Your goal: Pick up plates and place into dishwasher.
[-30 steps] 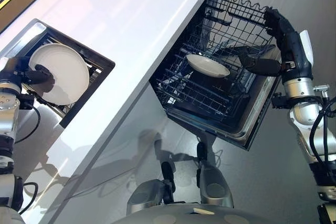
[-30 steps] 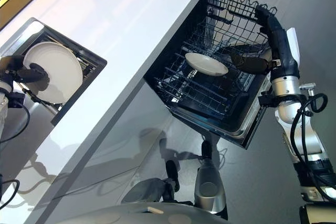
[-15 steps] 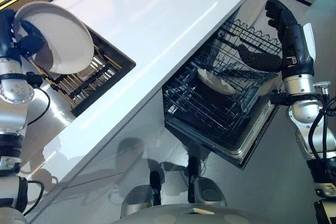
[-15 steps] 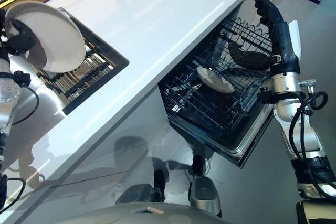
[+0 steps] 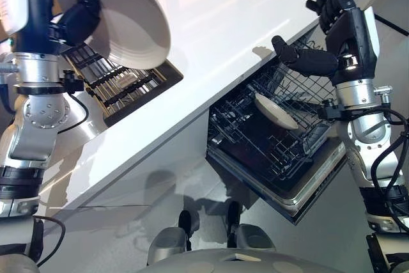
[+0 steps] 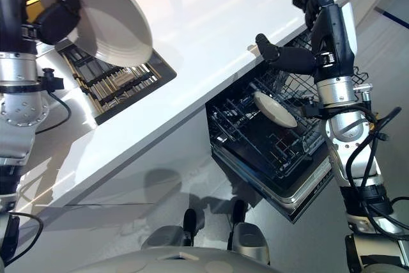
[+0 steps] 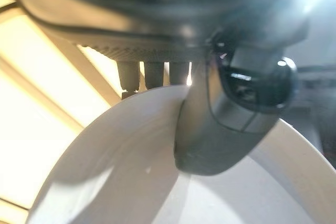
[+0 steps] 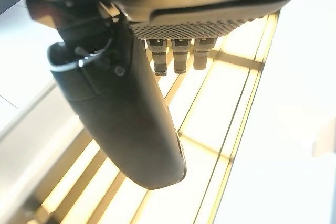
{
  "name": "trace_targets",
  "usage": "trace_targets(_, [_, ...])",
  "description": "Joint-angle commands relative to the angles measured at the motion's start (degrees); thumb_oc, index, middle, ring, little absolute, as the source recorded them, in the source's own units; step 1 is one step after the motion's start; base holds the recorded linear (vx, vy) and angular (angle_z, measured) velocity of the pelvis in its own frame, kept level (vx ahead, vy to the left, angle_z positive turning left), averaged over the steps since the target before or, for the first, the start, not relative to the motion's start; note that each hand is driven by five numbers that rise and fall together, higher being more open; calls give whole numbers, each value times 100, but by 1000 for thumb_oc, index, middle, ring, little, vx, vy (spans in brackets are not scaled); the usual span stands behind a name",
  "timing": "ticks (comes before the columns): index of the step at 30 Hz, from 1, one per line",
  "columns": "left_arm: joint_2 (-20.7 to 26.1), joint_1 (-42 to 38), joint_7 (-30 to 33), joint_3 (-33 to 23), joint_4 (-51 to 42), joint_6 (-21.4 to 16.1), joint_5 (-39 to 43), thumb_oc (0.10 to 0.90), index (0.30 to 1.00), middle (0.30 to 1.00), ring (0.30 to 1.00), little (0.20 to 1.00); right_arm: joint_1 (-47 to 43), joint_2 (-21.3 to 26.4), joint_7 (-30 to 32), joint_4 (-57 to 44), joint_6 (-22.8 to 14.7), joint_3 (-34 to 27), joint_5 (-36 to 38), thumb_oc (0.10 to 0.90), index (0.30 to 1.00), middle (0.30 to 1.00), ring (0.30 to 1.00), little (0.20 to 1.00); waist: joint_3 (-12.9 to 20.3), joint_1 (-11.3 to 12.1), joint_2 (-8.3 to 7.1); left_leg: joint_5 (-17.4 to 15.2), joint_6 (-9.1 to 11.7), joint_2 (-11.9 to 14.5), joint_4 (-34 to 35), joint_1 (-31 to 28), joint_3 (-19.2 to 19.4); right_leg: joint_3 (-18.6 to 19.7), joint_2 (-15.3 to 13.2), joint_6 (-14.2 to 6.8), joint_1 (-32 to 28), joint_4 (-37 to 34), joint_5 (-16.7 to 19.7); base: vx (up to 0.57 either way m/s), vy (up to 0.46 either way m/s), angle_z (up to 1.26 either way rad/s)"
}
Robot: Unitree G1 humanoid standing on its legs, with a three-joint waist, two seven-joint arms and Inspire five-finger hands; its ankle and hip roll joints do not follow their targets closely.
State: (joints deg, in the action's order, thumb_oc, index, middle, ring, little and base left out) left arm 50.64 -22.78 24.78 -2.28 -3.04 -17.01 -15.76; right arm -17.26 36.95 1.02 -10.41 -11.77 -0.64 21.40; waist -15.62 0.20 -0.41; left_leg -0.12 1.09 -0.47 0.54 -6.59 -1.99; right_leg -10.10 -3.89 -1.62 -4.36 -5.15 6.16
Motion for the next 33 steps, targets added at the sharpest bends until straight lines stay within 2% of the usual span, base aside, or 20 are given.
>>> trace_targets(1, [76,-413,202,233,-211,-505,-193,100,300,300,300,200,-691,73,-318,-595,-359,257,517,800,900,900,900,900,992,50,155,-425,-99,-366,150,-39,319,-224,475,-82,-219,752,-1367,-89,-88,6])
trace_targets(5, [-58,-573,380,519,-275,-579,-511,100,300,300,300,200,-966,-150,-556,-627,-163,631,792,800,900,900,900,900,1021,110,146,-362,-17,-337,130,39,361,-296,501,-73,-266,565,-1259,-68,-69,3])
trace_targets(10, [-90,-798,994,758,-253,-546,-1107,100,300,300,300,200,-1086,-370,-916,-661,202,939,1137,800,900,900,900,900,1067,111,154,-330,-12,-298,129,92,377,-356,477,-40,-216,685,-1333,-32,-20,1])
trace_targets(14, [5,-1026,1365,933,-313,-242,-1621,100,300,300,300,200,-1116,-436,-1264,-706,655,1150,1572,800,900,900,900,900,1121,78,151,-300,-8,-260,211,52,402,-389,468,-22,-220,749,-1393,0,0,0])
trace_targets(17, [95,-1214,1535,1091,-276,-44,-1703,100,300,300,300,200,-1139,-456,-1420,-711,819,1255,1860,800,900,900,900,900,1136,61,149,-276,-2,-227,254,24,416,-428,451,-14,-213,839,-1449,0,0,0])
trace_targets(21, [193,-1454,1689,1357,-77,237,-1851,100,300,300,300,200,-1158,-556,-1489,-664,863,1367,2204,800,900,900,900,900,1139,17,164,-296,-4,-208,247,-18,434,-447,433,-2,-211,921,-1497,0,0,0])
trace_targets(26, [267,-1545,1635,1631,185,595,-1916,100,300,300,300,200,-1153,-692,-1384,-680,648,1340,2339,800,900,900,900,900,1141,-17,178,-324,-3,-220,198,-29,482,-419,438,-5,-253,810,-1434,0,0,0])
trace_targets(33, [152,-1334,1719,1596,390,523,-1866,100,300,300,300,200,-1058,-801,-1507,-783,676,1283,2211,800,900,900,900,900,1167,-25,188,-288,6,-220,187,21,506,-376,460,-5,-254,681,-1349,1,2,-6])
